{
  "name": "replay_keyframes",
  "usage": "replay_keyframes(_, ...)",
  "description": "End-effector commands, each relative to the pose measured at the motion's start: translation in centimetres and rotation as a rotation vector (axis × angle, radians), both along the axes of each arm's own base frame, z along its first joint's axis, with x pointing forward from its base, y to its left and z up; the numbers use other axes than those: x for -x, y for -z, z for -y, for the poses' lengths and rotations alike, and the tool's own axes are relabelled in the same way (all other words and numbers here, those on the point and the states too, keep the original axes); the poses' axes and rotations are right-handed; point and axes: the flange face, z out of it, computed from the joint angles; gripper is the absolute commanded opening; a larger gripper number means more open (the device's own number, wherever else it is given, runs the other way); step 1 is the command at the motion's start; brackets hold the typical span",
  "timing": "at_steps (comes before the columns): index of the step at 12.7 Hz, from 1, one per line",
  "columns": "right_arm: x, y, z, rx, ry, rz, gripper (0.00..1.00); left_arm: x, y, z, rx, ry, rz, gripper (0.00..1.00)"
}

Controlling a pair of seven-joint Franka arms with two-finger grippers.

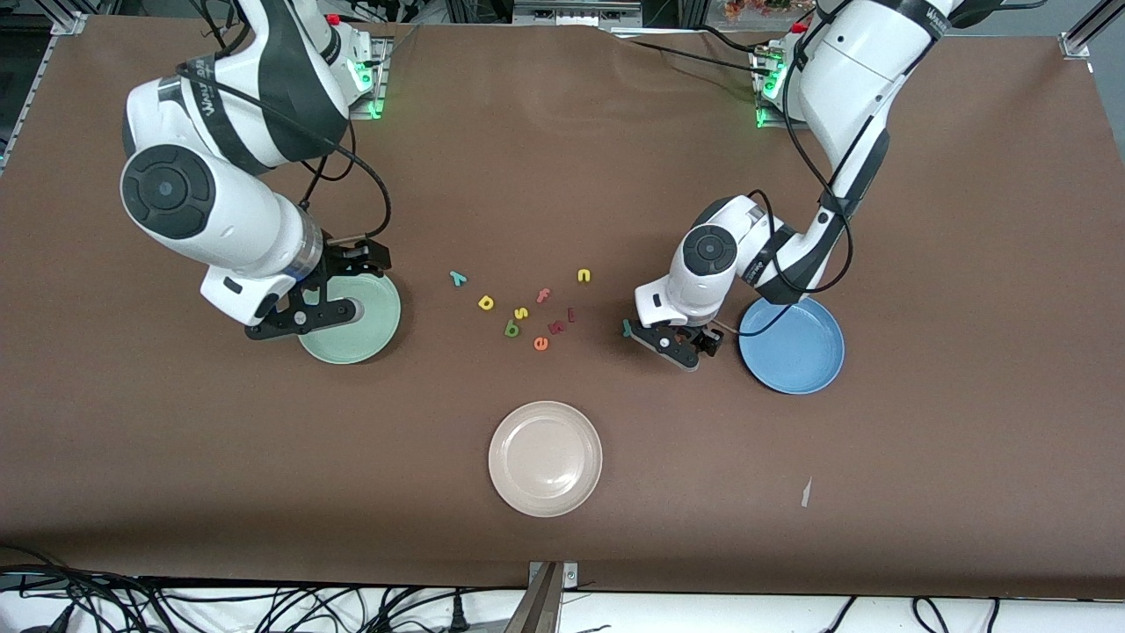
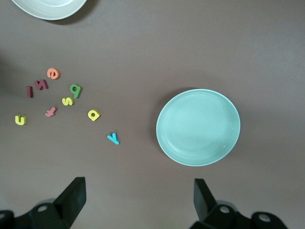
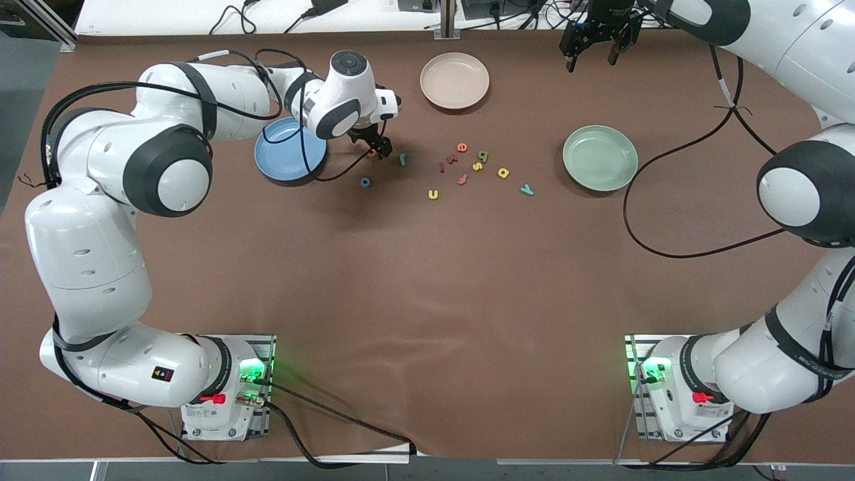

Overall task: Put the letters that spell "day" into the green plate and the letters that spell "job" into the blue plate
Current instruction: 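Carry the b to the blue plate while the right gripper reaches the y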

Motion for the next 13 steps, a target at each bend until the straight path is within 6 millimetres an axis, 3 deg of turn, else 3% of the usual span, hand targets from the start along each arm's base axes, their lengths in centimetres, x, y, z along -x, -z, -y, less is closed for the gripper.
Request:
replay_keyframes(1,-0.5,0.4,-0.6,0.000,0.012,-0.001,1.00,0.0,0.5,0.0,-0.005,0.005,0.022,0.92)
replay_keyframes(3,-0.4,1.2,-1.8,-0.007,-0.002,0.015,1.00,0.0,0.7,-0.1,-0.005,0.004,0.019,0.78)
replay_keyframes(4,-0.2,2.7,-2.0,-0.023,0.000,0.042,1.00,-0.1,0.6,0.0,-0.003,0.003,0.021,0.69)
replay_keyframes(9,5.6,8.3,-4.3,-0.057,-0.023,0.092,1.00,-0.4,0.7,-0.5,0.002,-0.020,0.016,0.09)
replay_keyframes(10,6.7,9.4,-4.7,-0.061,-0.042,0.096,1.00,-0.6,0.2,-0.7,0.002,-0.020,0.021,0.02)
replay_keyframes(13,10.9,14.4,-5.6,-0.057,-0.113,0.152,1.00,-1.9,-4.8,-1.9,-0.037,-0.042,0.042,0.00)
